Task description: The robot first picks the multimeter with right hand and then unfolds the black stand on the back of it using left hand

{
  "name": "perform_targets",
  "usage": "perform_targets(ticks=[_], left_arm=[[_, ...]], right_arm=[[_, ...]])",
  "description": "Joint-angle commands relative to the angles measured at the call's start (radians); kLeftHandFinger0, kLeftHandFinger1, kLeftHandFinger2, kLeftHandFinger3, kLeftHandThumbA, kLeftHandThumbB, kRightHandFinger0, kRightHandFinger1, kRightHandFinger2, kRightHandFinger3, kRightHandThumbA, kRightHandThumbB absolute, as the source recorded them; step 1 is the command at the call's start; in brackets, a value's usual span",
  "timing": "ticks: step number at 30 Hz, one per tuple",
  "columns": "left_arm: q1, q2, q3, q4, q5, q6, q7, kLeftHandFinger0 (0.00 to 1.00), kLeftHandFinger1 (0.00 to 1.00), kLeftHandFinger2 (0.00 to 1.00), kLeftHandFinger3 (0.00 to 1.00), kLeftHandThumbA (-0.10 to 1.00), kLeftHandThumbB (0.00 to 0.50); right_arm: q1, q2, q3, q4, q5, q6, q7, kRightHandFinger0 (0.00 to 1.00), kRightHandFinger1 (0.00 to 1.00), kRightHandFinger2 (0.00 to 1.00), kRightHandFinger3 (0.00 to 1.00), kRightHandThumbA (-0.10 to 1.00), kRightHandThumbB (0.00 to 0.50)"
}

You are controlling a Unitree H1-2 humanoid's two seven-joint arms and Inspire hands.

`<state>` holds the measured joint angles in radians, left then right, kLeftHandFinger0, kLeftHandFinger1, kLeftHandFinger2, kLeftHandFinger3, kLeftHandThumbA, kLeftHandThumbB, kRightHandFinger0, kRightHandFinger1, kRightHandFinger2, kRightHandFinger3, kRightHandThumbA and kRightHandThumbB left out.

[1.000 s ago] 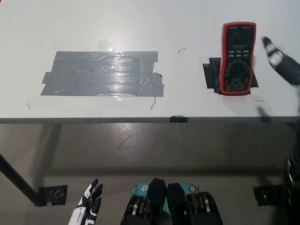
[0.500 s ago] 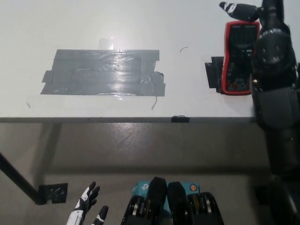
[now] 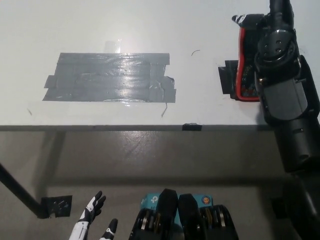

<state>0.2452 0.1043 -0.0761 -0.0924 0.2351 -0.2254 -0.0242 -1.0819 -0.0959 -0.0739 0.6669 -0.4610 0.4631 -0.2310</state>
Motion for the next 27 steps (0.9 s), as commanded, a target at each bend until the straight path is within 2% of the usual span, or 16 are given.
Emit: perform_targets(ticks=[1, 6, 9, 13, 14, 16, 20, 23, 27], left_arm=[[-0.003, 0.008, -0.001, 0.005, 0.023, -0.051, 0.020, 1.00, 1.00, 1.00, 1.00, 0.67, 0.122], [0.007, 0.003, -0.005, 0.014, 0.018, -0.057, 0.018, 1.00, 1.00, 1.00, 1.00, 0.62, 0.124], [0.006, 0.002, -0.005, 0.023, 0.021, -0.067, 0.022, 1.00, 1.00, 1.00, 1.00, 0.64, 0.144], [0.006, -0.004, -0.011, 0.032, 0.030, -0.080, 0.026, 1.00, 1.00, 1.00, 1.00, 0.64, 0.149], [0.005, -0.004, -0.011, 0.036, 0.033, -0.086, 0.028, 1.00, 1.00, 1.00, 1.00, 0.63, 0.149], [0.004, -0.004, -0.010, 0.035, 0.036, -0.086, 0.029, 1.00, 1.00, 1.00, 1.00, 0.63, 0.150], [0.003, -0.005, -0.011, 0.036, 0.038, -0.092, 0.028, 1.00, 1.00, 1.00, 1.00, 0.62, 0.142], [-0.001, -0.005, -0.012, 0.040, 0.034, -0.096, 0.025, 1.00, 1.00, 1.00, 1.00, 0.62, 0.145], [-0.006, -0.004, -0.014, 0.042, 0.040, -0.100, 0.024, 1.00, 1.00, 1.00, 1.00, 0.64, 0.142]], right_arm=[[-0.072, -0.014, -0.013, 0.017, 0.045, 0.003, -0.040, 1.00, 1.00, 1.00, 1.00, 0.89, 0.473], [-0.059, -0.021, -0.013, 0.043, 0.064, 0.003, -0.035, 1.00, 1.00, 1.00, 1.00, 0.92, 0.478], [-0.060, -0.020, -0.022, 0.063, 0.085, -0.006, -0.039, 1.00, 1.00, 1.00, 1.00, 0.93, 0.483], [-0.055, -0.016, -0.043, 0.082, 0.117, -0.021, -0.044, 1.00, 1.00, 1.00, 1.00, 0.89, 0.472], [-0.057, -0.014, -0.047, 0.100, 0.122, -0.032, -0.055, 1.00, 1.00, 1.00, 1.00, 0.87, 0.494], [-0.063, -0.008, -0.054, 0.112, 0.131, -0.040, -0.070, 1.00, 1.00, 1.00, 1.00, 0.85, 0.500], [-0.080, -0.011, -0.061, 0.168, 0.154, -0.064, -0.084, 1.00, 1.00, 1.00, 1.00, 0.80, 0.485], [-0.092, -0.030, -0.035, 0.209, 0.144, -0.062, -0.078, 1.00, 1.00, 1.00, 1.00, 0.84, 0.488], [-0.113, -0.044, -0.027, 0.264, 0.158, -0.083, -0.079, 1.00, 1.00, 1.00, 1.00, 0.83, 0.474]])
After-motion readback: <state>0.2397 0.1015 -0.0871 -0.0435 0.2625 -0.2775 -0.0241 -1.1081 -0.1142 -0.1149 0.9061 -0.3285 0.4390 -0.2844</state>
